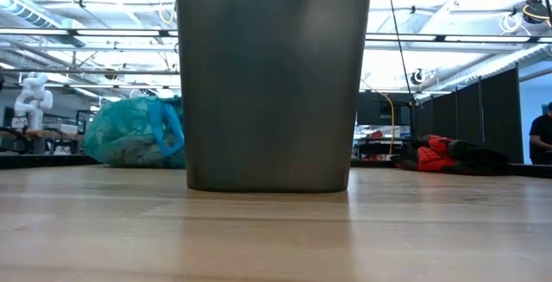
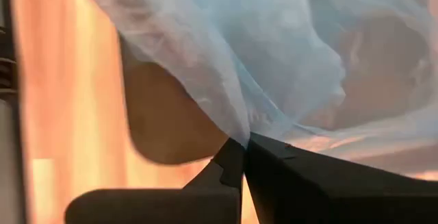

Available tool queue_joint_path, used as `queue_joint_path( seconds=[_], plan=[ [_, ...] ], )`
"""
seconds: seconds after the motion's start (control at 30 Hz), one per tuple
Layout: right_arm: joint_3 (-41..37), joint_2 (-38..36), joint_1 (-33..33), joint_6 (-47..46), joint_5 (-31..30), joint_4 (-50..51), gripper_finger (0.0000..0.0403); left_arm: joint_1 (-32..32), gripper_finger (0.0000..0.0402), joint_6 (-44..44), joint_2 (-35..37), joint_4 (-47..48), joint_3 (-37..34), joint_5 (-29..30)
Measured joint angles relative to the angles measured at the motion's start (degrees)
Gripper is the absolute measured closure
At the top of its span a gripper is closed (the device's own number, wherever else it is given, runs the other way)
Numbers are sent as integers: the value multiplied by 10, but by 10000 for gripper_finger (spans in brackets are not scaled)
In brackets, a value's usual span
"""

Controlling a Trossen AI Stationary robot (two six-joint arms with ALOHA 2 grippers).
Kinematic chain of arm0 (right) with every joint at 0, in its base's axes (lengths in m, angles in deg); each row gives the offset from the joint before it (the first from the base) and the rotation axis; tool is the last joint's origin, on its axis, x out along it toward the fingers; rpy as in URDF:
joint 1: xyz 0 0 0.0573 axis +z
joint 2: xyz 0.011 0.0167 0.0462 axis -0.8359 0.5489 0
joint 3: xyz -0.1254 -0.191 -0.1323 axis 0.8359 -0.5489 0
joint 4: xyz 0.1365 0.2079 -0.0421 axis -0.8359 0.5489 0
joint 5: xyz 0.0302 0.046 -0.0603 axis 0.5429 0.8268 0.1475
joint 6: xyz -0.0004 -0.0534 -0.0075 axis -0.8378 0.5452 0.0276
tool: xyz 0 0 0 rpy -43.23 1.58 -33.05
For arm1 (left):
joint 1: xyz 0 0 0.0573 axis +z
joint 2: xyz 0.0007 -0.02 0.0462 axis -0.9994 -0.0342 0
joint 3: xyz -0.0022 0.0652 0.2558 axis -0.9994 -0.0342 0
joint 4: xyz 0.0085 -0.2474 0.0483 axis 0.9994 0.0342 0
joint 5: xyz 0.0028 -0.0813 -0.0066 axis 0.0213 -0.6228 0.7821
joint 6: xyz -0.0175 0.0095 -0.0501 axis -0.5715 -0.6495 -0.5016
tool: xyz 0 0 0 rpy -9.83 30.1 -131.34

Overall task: Place trash/remove bag and relplace
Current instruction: Insert the new blue trash bag into the trash bin

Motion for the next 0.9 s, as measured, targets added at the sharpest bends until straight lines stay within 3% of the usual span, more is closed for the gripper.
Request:
queue_joint_path(
  seconds=[0.13,0.33,0.53,0.63,0.8,0.9],
  plan=[
    [0,-29,3,-53,12,0,386,0,402,-4,8,1,0,-1],
    [0,-81,-7,-141,36,-14,315,0,402,-16,8,2,0,-8],
    [1,-132,-38,-124,31,-149,255,0,402,-19,4,2,0,-14],
    [2,-126,-74,-60,26,-246,277,0,402,-19,4,-1,0,-13],
    [0,-53,-121,31,43,-321,386,0,402,-20,4,-22,0,-3],
    [0,-5,-130,32,65,-321,394,1,402,-20,4,-48,0,5]
  ],
)
